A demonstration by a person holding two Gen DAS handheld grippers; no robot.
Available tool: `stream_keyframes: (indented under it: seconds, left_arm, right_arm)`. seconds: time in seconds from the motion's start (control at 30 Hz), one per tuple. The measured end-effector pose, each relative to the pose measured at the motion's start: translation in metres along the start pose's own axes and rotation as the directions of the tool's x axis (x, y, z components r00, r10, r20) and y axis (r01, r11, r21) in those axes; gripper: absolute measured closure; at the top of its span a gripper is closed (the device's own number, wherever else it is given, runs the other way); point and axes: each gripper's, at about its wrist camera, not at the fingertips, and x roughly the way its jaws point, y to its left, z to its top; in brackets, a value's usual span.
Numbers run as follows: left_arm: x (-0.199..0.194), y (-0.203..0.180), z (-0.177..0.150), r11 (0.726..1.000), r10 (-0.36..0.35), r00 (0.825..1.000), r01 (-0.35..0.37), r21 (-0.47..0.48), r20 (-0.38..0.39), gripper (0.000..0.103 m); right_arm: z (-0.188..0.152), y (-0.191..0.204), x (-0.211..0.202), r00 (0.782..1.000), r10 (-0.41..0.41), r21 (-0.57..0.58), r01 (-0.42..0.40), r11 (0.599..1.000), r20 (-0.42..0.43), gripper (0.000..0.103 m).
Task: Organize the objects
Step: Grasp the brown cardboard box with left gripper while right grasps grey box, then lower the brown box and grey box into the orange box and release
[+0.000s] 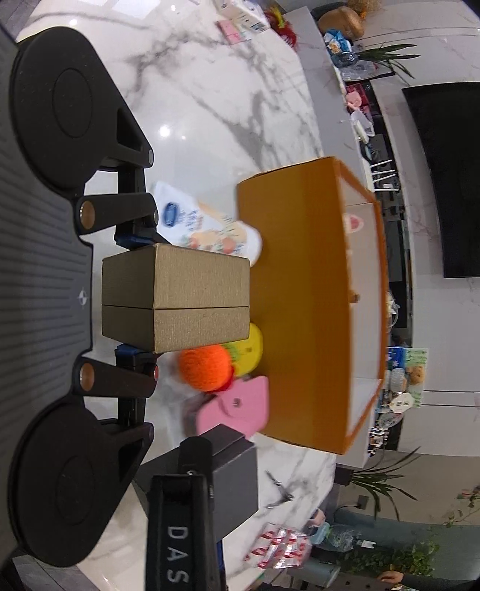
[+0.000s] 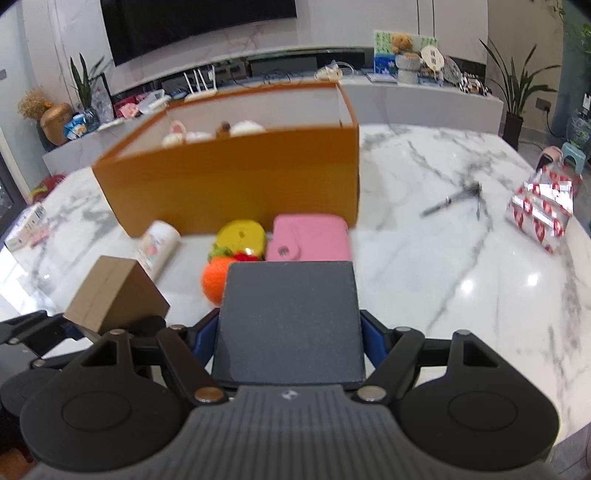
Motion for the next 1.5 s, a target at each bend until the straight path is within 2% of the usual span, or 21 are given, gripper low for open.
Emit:
stream_keyframes:
  seconds: [0.13,0.3,0.43,0.53,0.73,0.87,1.03,1.17,1.3,1.43,1.5]
  left_arm:
    - [-0.008,0.009,0.027,0.999,-0.007,0.999,0.009,-0.031,0.039,0.051]
    - [-0.004,0.019,0.08,0.998,-0.002,0.995,0.01,-0.069,0.105,0.051]
    - [0.012,0.032,0.123,0.993,0.012,0.989,0.006,-0.116,0.148,0.051]
    - [0.035,0.044,0.152,0.989,0.015,0.988,0.008,-0.15,0.155,0.051]
    - [0.081,0.051,0.185,0.984,-0.008,0.992,0.031,-0.178,0.127,0.051]
    - [0.11,0.054,0.184,0.981,0.007,0.997,0.008,-0.191,0.081,0.051]
    - [0.136,0.058,0.181,0.983,0.028,0.999,-0.024,-0.184,0.019,0.051]
    - [0.145,0.056,0.176,0.986,0.053,0.998,-0.055,-0.16,-0.013,0.051]
    - [0.145,0.051,0.177,0.988,0.075,0.996,-0.082,-0.133,-0.057,0.051]
    - [0.143,0.046,0.178,0.992,0.062,0.993,-0.073,-0.106,-0.098,0.051]
    - [0.141,0.044,0.178,0.995,0.024,0.994,-0.034,-0.099,-0.103,0.051]
  right_arm:
    - [0.028,0.004,-0.012,0.998,0.021,0.0,-0.021,1.0,0.064,0.026]
    - [0.081,0.003,-0.013,0.986,0.043,0.031,-0.048,0.998,0.16,0.026]
    - [0.122,-0.001,0.003,0.971,0.069,0.102,-0.094,0.99,0.23,0.026]
    - [0.143,-0.006,0.024,0.968,0.086,0.147,-0.123,0.981,0.236,0.026]
    - [0.176,-0.002,0.077,0.977,0.091,0.136,-0.119,0.983,0.193,0.026]
    - [0.176,-0.001,0.114,0.989,0.076,0.135,-0.093,0.986,0.126,0.026]
    - [0.171,0.005,0.141,0.997,0.056,0.066,-0.06,0.996,0.057,0.026]
    - [0.171,0.014,0.149,1.0,0.005,-0.028,-0.004,1.0,0.028,0.026]
    - [0.165,0.022,0.157,0.999,0.033,-0.074,-0.035,0.997,-0.03,0.026]
    - [0.161,0.026,0.167,0.996,0.015,-0.097,-0.023,0.995,-0.086,0.026]
    - [0.163,0.027,0.168,0.996,-0.004,-0.103,-0.006,0.995,-0.09,0.026]
